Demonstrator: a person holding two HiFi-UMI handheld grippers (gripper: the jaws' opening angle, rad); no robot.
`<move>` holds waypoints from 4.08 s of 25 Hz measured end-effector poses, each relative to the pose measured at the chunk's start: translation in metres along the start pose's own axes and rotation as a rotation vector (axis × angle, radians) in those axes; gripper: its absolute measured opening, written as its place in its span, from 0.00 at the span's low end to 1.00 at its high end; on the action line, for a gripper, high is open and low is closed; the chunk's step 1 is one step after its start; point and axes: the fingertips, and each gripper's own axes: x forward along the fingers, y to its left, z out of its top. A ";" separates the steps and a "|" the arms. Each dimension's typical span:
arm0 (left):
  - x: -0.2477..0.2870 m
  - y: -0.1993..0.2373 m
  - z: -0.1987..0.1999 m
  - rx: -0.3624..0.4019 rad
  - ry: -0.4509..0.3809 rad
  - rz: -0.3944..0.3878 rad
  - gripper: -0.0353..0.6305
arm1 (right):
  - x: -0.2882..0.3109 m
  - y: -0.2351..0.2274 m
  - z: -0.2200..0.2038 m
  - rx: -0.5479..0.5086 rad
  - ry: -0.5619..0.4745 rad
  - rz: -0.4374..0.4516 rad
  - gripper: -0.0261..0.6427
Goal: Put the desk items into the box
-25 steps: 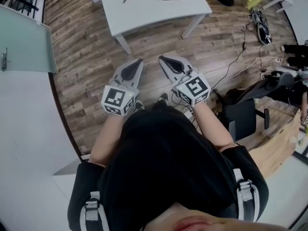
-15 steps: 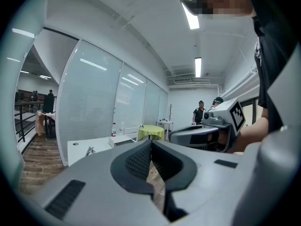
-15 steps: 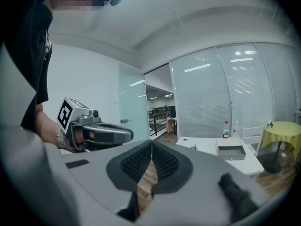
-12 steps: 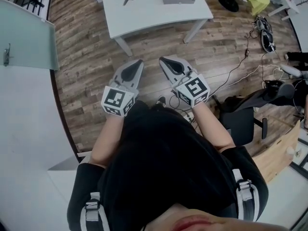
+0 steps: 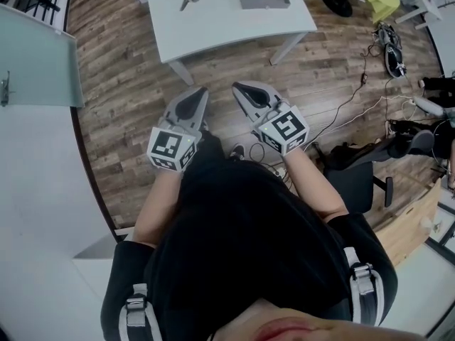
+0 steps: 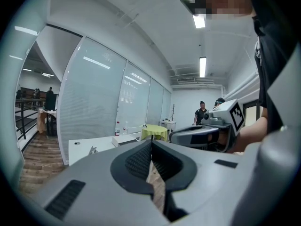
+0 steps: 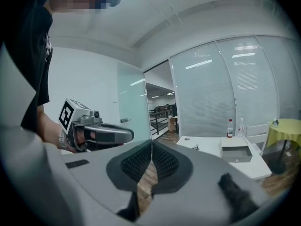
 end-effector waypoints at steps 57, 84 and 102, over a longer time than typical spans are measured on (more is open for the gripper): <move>0.290 0.287 0.052 -0.046 0.040 0.123 0.07 | 0.284 -0.315 0.033 0.078 0.135 0.077 0.06; 0.373 0.466 -0.035 -0.060 0.138 0.098 0.07 | 0.464 -0.401 -0.064 0.272 0.381 -0.035 0.07; 0.433 0.520 -0.095 -0.039 0.160 0.067 0.07 | 0.526 -0.438 -0.166 0.653 0.532 -0.177 0.19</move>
